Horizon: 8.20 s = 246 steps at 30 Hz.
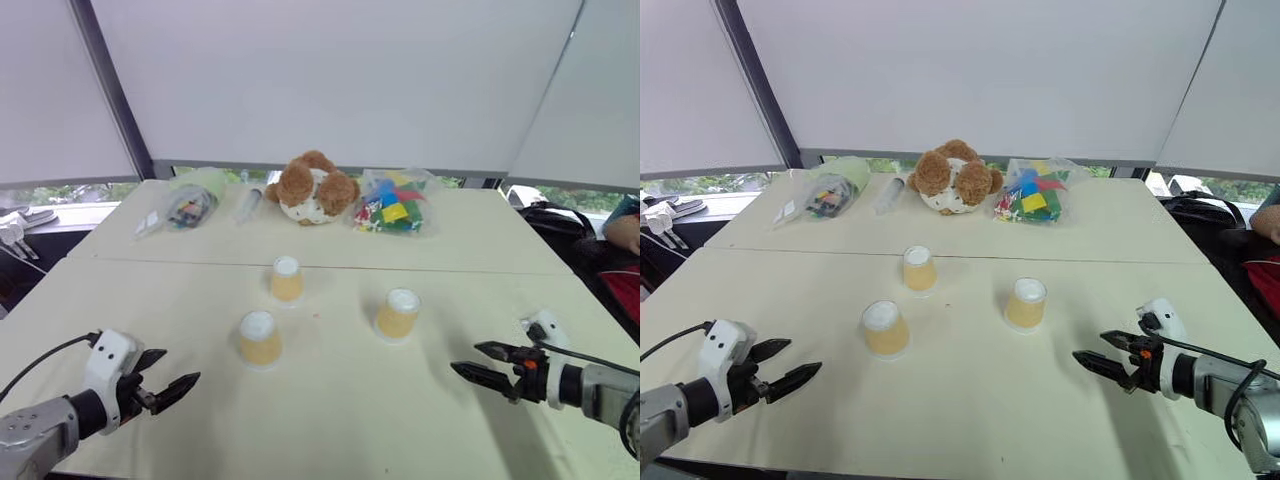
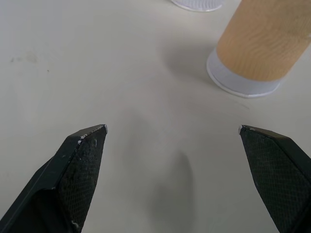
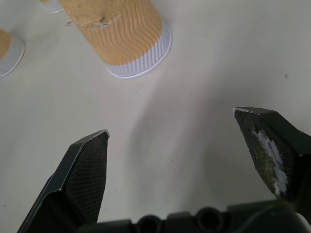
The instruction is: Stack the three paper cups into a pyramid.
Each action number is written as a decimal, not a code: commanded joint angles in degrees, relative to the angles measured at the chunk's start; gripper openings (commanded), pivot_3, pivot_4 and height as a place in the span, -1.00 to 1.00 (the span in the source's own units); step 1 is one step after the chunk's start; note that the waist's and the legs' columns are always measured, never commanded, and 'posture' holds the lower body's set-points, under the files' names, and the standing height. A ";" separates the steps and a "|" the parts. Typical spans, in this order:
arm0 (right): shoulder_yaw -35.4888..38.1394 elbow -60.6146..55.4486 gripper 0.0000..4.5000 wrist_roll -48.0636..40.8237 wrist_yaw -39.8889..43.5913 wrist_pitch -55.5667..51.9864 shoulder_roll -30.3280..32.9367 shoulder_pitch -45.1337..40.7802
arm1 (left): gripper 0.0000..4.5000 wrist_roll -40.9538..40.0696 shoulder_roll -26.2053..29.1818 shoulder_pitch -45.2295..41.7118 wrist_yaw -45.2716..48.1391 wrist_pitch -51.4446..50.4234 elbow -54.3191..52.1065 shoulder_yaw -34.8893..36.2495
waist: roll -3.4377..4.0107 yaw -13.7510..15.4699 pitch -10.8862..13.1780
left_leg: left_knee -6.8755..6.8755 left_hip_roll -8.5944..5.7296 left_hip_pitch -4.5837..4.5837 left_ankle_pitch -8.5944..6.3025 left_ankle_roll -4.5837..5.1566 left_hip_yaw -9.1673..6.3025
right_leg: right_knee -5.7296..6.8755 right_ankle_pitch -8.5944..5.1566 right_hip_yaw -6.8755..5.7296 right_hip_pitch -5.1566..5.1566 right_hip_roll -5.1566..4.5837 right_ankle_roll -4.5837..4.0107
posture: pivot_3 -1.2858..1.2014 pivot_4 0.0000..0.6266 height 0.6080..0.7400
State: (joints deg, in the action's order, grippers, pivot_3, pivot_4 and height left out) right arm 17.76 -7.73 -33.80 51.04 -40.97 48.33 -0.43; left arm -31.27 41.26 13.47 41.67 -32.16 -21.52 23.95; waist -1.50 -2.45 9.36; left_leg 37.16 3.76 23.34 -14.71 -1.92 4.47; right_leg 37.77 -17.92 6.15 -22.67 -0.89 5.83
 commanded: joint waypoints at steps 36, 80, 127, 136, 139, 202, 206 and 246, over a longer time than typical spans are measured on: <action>4.33 -28.04 0.99 -20.52 -5.04 -19.99 5.54 -4.91 | 1.00 -3.44 13.87 -24.94 17.20 -2.59 0.95 -13.42 | -0.01 -0.01 0.02 | -0.02 0.02 0.08 -0.01 0.01 0.00 | -0.01 0.09 -0.04 -0.06 0.05 0.17 | 0.03 -0.52 1.00; 14.89 -31.01 1.00 -21.33 -11.00 -17.27 7.34 8.51 | 0.04 18.09 -19.86 -44.56 12.62 15.29 19.37 -43.06 | -0.04 1.61 -0.02 | 0.27 -0.05 0.12 0.00 0.02 -0.13 | 0.02 0.11 -0.04 0.12 0.22 0.23 | 0.03 -0.52 1.00; 9.92 -28.31 1.00 -18.42 -13.91 -13.20 4.78 2.72 | 0.99 21.71 -17.41 -60.76 9.44 31.72 57.60 -26.26 | -0.07 1.79 -0.01 | 0.67 -0.01 0.22 -0.10 0.18 -0.14 | 0.13 0.11 -0.14 0.17 0.21 0.25 | 0.03 -0.52 1.00; 14.17 -28.60 1.00 -20.57 -17.04 -12.30 1.59 3.60 | 0.99 25.25 -21.51 -68.15 8.71 40.40 72.18 -26.67 | -0.08 1.84 0.00 | 0.68 -0.02 0.26 -0.10 0.18 -0.14 | 0.13 0.12 -0.14 0.15 0.21 0.26 | 0.03 -0.52 1.00; 17.57 -28.27 1.00 -22.35 -17.33 -12.11 0.20 4.84 | 0.99 24.99 -22.79 -69.41 9.30 40.60 74.89 -26.19 | -0.08 1.79 0.00 | 0.68 -0.02 0.27 -0.10 0.18 -0.14 | 0.13 0.12 -0.14 0.14 0.22 0.26 | 0.03 -0.52 1.00; 12.40 -24.23 1.00 -18.11 -16.59 -7.99 -0.81 2.45 | 0.97 11.76 -12.42 -45.07 24.40 14.68 22.64 -30.29 | -0.05 1.64 -0.02 | 0.74 0.02 0.19 -0.11 0.20 -0.15 | 0.18 0.10 -0.10 0.23 0.20 0.26 | 0.03 -0.52 1.00; 9.82 -22.58 1.00 -16.04 -17.37 -5.50 -2.43 -0.25 | 0.97 8.43 -7.76 -46.38 24.58 8.85 18.14 -26.96 | -0.04 1.45 -0.02 | 0.72 0.06 0.20 -0.11 0.20 -0.16 | 0.19 0.10 -0.11 0.19 0.24 0.26 | 0.03 -0.52 1.00; -11.24 3.27 -0.02 6.54 -10.15 12.85 -14.50 -18.46 | 1.00 -15.63 14.17 -32.21 15.65 -17.37 -6.47 -10.41 | 0.00 1.41 0.03 | 0.61 0.04 0.20 -0.10 0.19 0.00 | 0.19 0.08 -0.05 0.01 0.19 0.22 | 0.03 -0.52 1.00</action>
State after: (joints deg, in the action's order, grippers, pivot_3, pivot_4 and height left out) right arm 5.69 -3.20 -27.50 40.94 -28.50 33.66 -17.78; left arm -47.07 54.56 -18.43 56.98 -50.72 -27.61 12.71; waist -1.49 -1.04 9.38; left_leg 37.77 3.80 23.55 -14.81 -1.73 4.47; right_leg 37.96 -17.84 6.10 -22.66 -0.70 6.05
